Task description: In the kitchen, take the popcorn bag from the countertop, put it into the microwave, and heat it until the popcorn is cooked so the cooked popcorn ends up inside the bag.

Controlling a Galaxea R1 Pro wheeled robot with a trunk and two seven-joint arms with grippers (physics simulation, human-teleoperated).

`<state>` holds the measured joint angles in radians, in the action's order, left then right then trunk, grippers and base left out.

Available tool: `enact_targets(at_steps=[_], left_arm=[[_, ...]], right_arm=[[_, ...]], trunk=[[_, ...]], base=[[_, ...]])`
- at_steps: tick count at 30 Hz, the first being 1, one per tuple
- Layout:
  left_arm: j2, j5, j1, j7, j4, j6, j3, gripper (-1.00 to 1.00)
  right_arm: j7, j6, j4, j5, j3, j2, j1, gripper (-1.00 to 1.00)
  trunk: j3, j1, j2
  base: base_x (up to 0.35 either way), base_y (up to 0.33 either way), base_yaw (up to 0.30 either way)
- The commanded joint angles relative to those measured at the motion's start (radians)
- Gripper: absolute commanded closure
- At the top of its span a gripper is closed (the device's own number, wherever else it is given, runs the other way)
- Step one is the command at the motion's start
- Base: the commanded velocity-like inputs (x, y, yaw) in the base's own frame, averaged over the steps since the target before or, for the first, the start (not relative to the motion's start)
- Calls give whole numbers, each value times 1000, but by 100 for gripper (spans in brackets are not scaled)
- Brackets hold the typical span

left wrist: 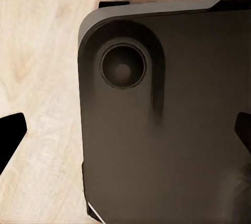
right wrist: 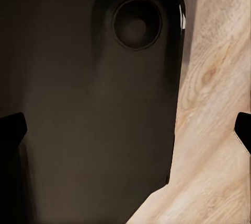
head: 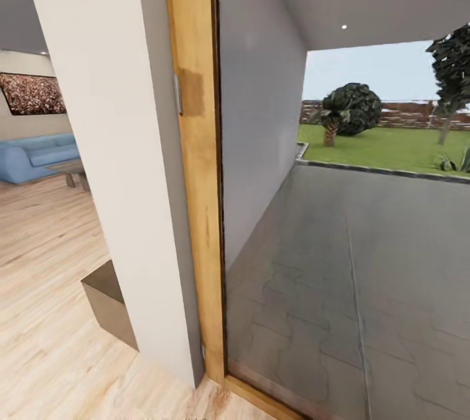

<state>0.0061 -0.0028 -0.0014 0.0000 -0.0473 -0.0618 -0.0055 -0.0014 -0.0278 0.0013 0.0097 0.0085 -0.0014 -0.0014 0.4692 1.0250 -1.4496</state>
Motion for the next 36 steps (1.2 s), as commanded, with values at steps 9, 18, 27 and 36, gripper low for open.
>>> enact_targets(at_steps=[9,18,27,36], left_arm=[[0,0,0,0,0,-2,-1,-100],[0,0,0,0,0,-3,0,-100],[0,0,0,0,0,-2,0,-100],[0,0,0,0,0,-3,-1,-100]], right_arm=[[0,-3,0,1,1,0,0,-100],[0,-3,0,0,2,0,0,-100],[0,-3,0,1,1,0,0,-100],[0,-13,0,1,-1,0,0,-100]], trunk=[[1,0,0],[1,0,0],[1,0,0],[1,0,0]], base=[[0,0,274],[0,0,274],[0,0,274],[0,0,274]])
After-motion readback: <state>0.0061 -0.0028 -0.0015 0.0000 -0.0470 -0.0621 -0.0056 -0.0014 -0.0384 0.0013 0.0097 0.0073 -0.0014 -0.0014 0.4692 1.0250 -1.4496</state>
